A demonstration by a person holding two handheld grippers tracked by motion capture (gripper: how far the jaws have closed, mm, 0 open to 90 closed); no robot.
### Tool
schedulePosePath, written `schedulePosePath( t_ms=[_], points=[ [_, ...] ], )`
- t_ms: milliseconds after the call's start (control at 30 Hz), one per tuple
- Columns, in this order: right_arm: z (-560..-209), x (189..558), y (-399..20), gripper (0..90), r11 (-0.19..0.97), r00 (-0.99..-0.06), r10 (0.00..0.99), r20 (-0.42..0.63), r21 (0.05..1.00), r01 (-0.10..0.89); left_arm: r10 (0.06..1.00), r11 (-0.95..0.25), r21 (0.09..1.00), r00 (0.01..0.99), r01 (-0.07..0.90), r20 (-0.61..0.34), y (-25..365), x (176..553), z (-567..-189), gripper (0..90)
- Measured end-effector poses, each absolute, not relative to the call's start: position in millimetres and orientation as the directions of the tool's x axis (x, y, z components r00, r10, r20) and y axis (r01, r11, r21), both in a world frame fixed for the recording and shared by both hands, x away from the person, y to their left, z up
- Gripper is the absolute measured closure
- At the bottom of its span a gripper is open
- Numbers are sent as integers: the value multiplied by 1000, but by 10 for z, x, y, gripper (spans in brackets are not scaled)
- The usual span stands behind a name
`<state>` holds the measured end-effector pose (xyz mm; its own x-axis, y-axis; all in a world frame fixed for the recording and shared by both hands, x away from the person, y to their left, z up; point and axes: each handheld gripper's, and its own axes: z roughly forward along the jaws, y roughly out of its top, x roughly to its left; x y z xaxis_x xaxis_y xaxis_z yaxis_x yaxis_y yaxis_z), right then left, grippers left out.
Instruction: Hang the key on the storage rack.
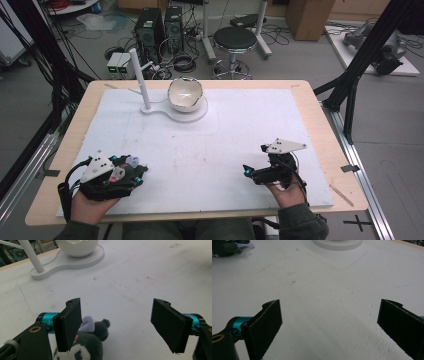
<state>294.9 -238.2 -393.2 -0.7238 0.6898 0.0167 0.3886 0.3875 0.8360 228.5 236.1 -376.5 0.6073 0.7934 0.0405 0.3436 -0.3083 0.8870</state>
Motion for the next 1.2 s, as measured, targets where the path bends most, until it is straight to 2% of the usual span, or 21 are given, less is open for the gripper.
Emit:
schedulePosePath(
  t_ms=[700, 1200],
  points=[
    [-3942, 2954, -2361, 48, 394, -729, 684, 18, 832, 390, 846, -278, 876, 532, 395, 28, 2764, 2332, -3719, 264],
    [-3950, 2964, -2361, 48, 396, -730, 683, 21, 830, 393, 839, -314, 827, 544, 467, 10, 2854, 2410, -3966, 312]
  ],
)
